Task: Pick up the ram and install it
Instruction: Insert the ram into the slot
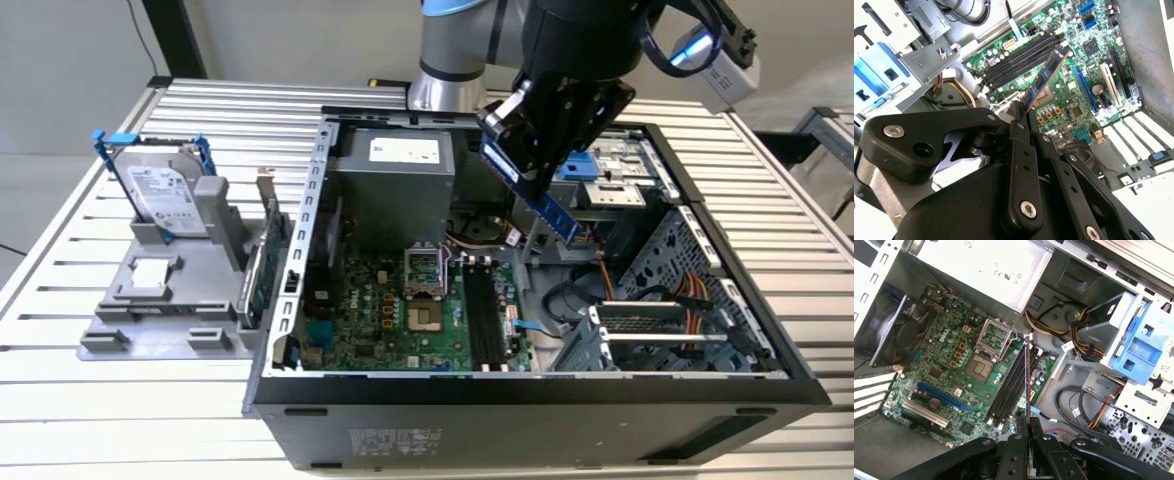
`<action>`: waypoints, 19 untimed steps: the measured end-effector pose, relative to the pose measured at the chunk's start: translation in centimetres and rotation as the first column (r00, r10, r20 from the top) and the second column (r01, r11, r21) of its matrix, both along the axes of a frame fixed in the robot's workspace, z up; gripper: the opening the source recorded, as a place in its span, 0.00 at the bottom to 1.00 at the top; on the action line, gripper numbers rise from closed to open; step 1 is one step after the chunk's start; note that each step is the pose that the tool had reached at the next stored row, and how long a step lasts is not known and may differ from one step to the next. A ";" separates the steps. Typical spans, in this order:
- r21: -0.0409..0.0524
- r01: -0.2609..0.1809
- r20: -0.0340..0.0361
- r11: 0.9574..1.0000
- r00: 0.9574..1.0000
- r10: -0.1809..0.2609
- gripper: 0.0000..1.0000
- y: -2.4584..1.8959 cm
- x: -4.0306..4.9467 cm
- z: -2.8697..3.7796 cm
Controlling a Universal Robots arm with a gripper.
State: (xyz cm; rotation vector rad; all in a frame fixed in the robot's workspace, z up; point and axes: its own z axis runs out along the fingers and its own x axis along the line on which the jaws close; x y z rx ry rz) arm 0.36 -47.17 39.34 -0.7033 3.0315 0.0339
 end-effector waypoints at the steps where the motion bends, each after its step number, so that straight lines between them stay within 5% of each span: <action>1: 0.000 0.002 0.000 1.000 1.000 -0.002 0.00 0.00 0.00 0.00; 19: 0.000 0.031 0.000 1.000 1.000 -0.031 0.00 0.00 0.00 0.00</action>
